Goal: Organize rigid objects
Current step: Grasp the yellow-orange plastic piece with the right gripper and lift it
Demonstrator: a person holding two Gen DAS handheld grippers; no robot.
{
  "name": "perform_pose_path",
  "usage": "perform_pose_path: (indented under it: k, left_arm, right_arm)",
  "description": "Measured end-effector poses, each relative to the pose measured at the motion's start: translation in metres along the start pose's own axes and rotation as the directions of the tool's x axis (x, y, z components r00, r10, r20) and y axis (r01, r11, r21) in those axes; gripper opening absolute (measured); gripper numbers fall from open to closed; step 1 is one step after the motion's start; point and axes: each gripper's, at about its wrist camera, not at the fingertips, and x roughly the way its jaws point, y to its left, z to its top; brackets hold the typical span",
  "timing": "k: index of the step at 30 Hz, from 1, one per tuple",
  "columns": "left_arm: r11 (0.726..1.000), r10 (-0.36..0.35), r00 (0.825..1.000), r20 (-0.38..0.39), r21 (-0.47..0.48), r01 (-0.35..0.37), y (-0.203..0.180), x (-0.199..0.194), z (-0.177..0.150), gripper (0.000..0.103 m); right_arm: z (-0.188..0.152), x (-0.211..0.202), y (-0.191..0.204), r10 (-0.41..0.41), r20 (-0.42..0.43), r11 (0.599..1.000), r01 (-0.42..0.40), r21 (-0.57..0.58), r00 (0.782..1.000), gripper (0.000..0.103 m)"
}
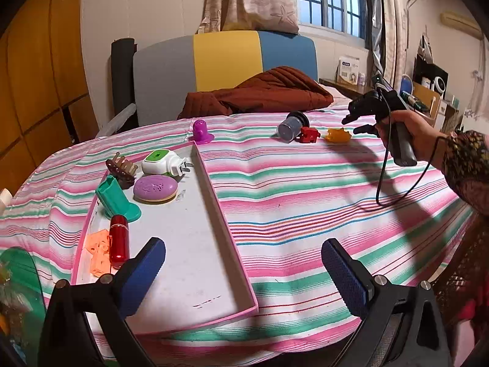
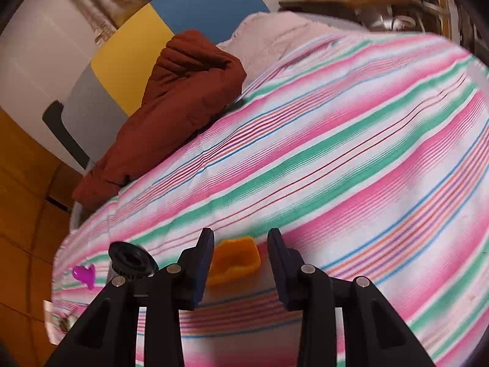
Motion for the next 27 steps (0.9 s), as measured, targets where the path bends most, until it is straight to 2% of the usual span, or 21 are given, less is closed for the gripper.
perform_pose_path:
  k: [4, 7, 8, 9, 11, 12, 13, 14, 15, 16, 18, 20, 22, 27]
  left_arm:
    - [1.000, 0.003, 1.000, -0.006, 0.009, -0.003, -0.005, 0.004, 0.002, 0.103]
    - [1.000, -0.003, 1.000, -0.001, 0.007, 0.003, -0.007, 0.005, 0.005, 0.103]
    - [1.000, -0.005, 1.000, 0.001, 0.006, 0.005, -0.007, 0.005, 0.005, 0.103]
    - [1.000, -0.007, 1.000, 0.003, 0.006, 0.007, -0.008, 0.005, 0.005, 0.103]
    - [1.000, -0.010, 1.000, 0.003, 0.004, 0.010, -0.009, 0.005, 0.005, 0.103]
    - [1.000, -0.010, 1.000, 0.001, 0.003, 0.010, -0.009, 0.005, 0.005, 0.103]
    - [1.000, -0.012, 1.000, -0.002, 0.001, 0.012, -0.009, 0.005, 0.005, 0.103]
    - [1.000, -0.011, 1.000, -0.002, 0.000, 0.011, -0.010, 0.005, 0.004, 0.103]
    - [1.000, -0.009, 1.000, -0.001, -0.001, 0.009, -0.010, 0.004, 0.004, 0.103]
    - [1.000, -0.008, 1.000, -0.001, -0.004, 0.008, -0.009, 0.004, 0.004, 0.103]
    - [1.000, -0.008, 1.000, -0.003, -0.011, 0.008, -0.008, 0.005, 0.004, 0.103]
    - [1.000, -0.009, 1.000, -0.007, -0.016, 0.009, -0.009, 0.006, 0.003, 0.103]
    - [1.000, -0.012, 1.000, -0.013, -0.014, 0.012, -0.010, 0.007, 0.003, 0.103]
    - [1.000, -0.010, 1.000, -0.014, -0.009, 0.010, -0.011, 0.008, 0.003, 0.103]
  right_arm:
    - [-0.003, 0.017, -0.006, 0.042, -0.096, 0.998, -0.037, 0.050, 0.994, 0.036]
    - [-0.015, 0.012, 0.003, -0.008, -0.157, 0.999, 0.013, 0.029, 0.987, 0.036]
    - [-0.023, 0.007, 0.009, -0.010, -0.202, 1.000, 0.012, 0.009, 0.979, 0.036]
    - [-0.030, 0.004, 0.014, 0.017, -0.229, 1.000, -0.019, -0.003, 0.973, 0.036]
    - [-0.039, -0.001, 0.018, 0.153, -0.265, 0.988, -0.150, 0.034, 0.952, 0.036]
    - [-0.039, -0.004, 0.019, 0.233, -0.266, 0.973, -0.221, 0.072, 0.936, 0.036]
    - [-0.037, -0.010, 0.018, 0.263, -0.240, 0.965, -0.247, 0.092, 0.935, 0.036]
    - [-0.034, -0.015, 0.017, 0.257, -0.215, 0.966, -0.243, 0.091, 0.942, 0.036]
    - [-0.029, -0.022, 0.014, 0.227, -0.171, 0.973, -0.217, 0.076, 0.959, 0.037]
    - [-0.024, -0.028, 0.010, 0.172, -0.124, 0.984, -0.167, 0.055, 0.977, 0.037]
    - [-0.019, -0.031, 0.004, 0.082, -0.078, 0.996, -0.079, 0.047, 0.994, 0.038]
    - [-0.016, -0.026, -0.002, 0.046, -0.080, 0.996, -0.040, 0.077, 0.996, 0.039]
    - [-0.019, -0.022, -0.007, 0.050, -0.107, 0.992, -0.037, 0.123, 0.993, 0.040]
    - [-0.031, 0.003, 0.003, 0.142, -0.191, 0.976, -0.105, 0.191, 0.971, 0.041]
